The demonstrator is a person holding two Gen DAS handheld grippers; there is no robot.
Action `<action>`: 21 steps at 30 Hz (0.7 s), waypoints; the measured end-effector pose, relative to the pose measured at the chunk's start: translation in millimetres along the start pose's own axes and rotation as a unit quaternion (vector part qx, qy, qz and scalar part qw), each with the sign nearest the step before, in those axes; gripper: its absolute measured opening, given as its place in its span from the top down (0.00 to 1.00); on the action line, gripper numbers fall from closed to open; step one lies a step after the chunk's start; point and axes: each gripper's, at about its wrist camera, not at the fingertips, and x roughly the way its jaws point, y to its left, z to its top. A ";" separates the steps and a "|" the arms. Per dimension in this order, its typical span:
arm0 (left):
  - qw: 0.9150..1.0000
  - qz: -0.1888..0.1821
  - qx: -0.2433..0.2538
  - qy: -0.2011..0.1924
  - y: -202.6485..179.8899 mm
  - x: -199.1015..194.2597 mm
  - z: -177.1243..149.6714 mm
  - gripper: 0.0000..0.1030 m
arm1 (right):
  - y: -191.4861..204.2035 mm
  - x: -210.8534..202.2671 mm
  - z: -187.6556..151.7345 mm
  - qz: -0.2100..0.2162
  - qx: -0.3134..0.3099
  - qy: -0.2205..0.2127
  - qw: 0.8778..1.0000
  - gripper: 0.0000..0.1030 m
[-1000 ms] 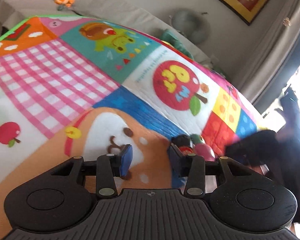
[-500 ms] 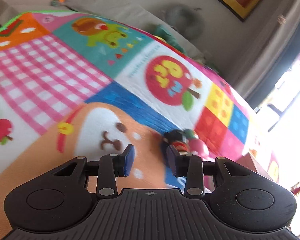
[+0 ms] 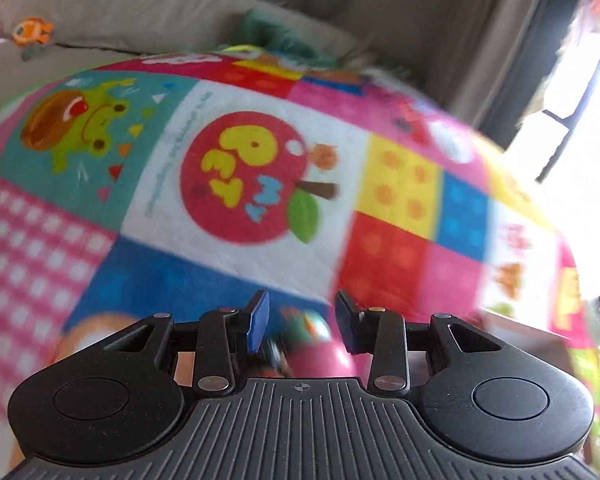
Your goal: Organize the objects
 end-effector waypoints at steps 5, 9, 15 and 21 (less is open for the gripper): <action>0.996 0.008 -0.006 0.087 -1.7 49.4 1.7 0.62 | -22.5 -12.5 -12.8 -0.019 0.017 -0.027 0.999 0.18; 0.992 -0.035 0.034 0.113 -10.5 35.5 -23.8 0.65 | -45.9 -14.0 -21.2 -0.034 0.037 -0.028 0.998 0.18; 0.980 -0.082 0.082 0.158 -22.4 -23.8 -87.0 0.66 | -67.9 -8.8 -26.6 -0.054 0.063 -0.025 0.996 0.18; 0.981 -0.138 0.072 0.114 -18.7 -94.3 -110.7 0.67 | -67.7 -1.0 -27.4 -0.053 0.061 -0.013 0.997 0.16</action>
